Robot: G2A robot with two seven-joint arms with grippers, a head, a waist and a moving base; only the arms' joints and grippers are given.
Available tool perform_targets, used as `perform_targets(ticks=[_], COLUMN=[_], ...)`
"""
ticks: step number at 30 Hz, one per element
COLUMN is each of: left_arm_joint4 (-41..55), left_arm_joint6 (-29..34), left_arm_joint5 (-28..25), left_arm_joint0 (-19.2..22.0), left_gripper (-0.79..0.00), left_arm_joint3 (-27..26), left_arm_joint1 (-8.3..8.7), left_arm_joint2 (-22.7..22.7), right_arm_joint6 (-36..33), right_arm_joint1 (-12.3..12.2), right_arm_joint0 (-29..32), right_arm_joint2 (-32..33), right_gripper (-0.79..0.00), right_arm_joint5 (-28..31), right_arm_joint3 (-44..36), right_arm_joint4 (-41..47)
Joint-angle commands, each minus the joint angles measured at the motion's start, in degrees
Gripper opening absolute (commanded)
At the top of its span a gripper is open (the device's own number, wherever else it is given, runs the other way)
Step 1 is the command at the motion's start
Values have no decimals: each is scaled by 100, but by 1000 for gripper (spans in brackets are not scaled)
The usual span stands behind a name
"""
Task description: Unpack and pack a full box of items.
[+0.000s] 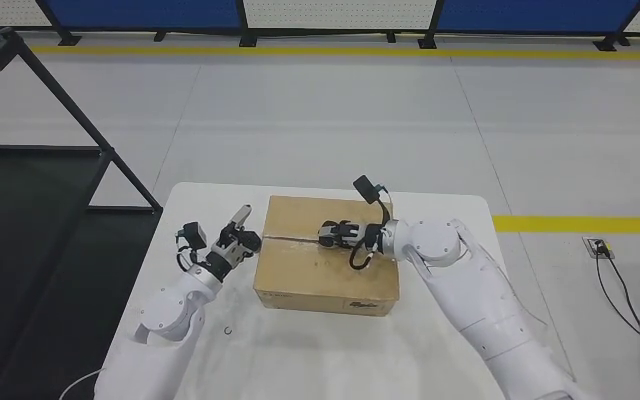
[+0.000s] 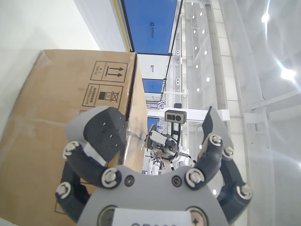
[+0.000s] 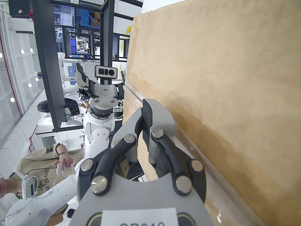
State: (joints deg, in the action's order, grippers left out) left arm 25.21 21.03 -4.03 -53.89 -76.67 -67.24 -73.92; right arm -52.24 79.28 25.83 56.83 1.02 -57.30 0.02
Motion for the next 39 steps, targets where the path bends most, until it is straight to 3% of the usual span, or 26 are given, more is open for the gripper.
perform_targets(ticks=[1, 24, 30, 39], left_arm_joint4=[0, -172, -141, 26], left_arm_joint6=[-23, -36, -103, -132], left_arm_joint5=[-6, -41, -96, -183], left_arm_joint0=[-7, -128, -177, -529], left_gripper=[0, 0, 0, 0], left_arm_joint3=[22, 174, 119, -530], left_arm_joint1=[-13, -90, -48, 60], left_arm_joint2=[15, 34, -319, -1118], right_arm_joint6=[-6, 8, 68, 68], right_arm_joint1=[-2, -150, -317, -573], right_arm_joint0=[11, 297, 630, 1269], right_arm_joint2=[4, 387, 861, 1697], right_gripper=[-785, -785, -785, -785], right_arm_joint5=[11, 89, 7, -121], right_arm_joint3=[-13, -339, -615, -889], right_arm_joint4=[6, -12, -84, 48])
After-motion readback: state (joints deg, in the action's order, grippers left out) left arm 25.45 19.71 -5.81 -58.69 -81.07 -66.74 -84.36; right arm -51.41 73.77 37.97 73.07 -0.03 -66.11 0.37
